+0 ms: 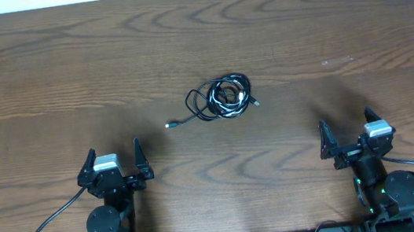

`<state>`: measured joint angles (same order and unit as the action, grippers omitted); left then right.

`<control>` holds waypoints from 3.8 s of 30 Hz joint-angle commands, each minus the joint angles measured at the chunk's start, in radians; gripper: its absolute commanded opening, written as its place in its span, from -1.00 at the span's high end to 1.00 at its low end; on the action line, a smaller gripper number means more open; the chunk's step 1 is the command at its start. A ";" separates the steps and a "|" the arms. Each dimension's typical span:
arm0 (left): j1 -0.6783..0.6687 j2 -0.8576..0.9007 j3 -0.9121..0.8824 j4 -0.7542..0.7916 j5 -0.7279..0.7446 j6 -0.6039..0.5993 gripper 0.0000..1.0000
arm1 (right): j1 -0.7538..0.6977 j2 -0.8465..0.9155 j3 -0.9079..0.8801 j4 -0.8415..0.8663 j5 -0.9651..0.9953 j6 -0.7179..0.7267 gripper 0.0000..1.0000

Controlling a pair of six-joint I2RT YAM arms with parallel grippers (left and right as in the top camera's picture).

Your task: Untangle cables

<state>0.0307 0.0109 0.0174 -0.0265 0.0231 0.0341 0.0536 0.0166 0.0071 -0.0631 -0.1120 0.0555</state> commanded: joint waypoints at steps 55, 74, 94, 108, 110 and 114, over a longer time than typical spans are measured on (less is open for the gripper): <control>-0.004 -0.005 -0.013 -0.046 -0.016 0.014 -0.95 | -0.007 -0.003 -0.002 -0.005 0.005 -0.012 -0.99; -0.004 -0.005 -0.013 -0.043 0.018 -0.013 -0.95 | -0.007 -0.003 -0.002 -0.005 0.005 -0.012 -0.98; -0.004 0.413 0.365 0.013 0.077 -0.145 -0.95 | -0.007 -0.003 -0.002 -0.005 0.005 -0.012 -0.98; -0.004 0.903 0.938 -0.232 0.276 -0.145 -0.95 | -0.007 -0.003 -0.002 -0.005 0.005 -0.012 -0.98; -0.004 0.983 1.046 -0.299 0.319 -0.145 -0.95 | -0.007 -0.003 -0.002 -0.005 0.005 -0.012 -0.99; -0.005 1.138 1.258 -0.426 0.416 -0.145 -0.95 | -0.007 -0.003 -0.002 -0.005 0.005 -0.012 -0.99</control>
<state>0.0307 1.0737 1.1458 -0.4099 0.3298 -0.1081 0.0536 0.0174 0.0071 -0.0628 -0.1116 0.0555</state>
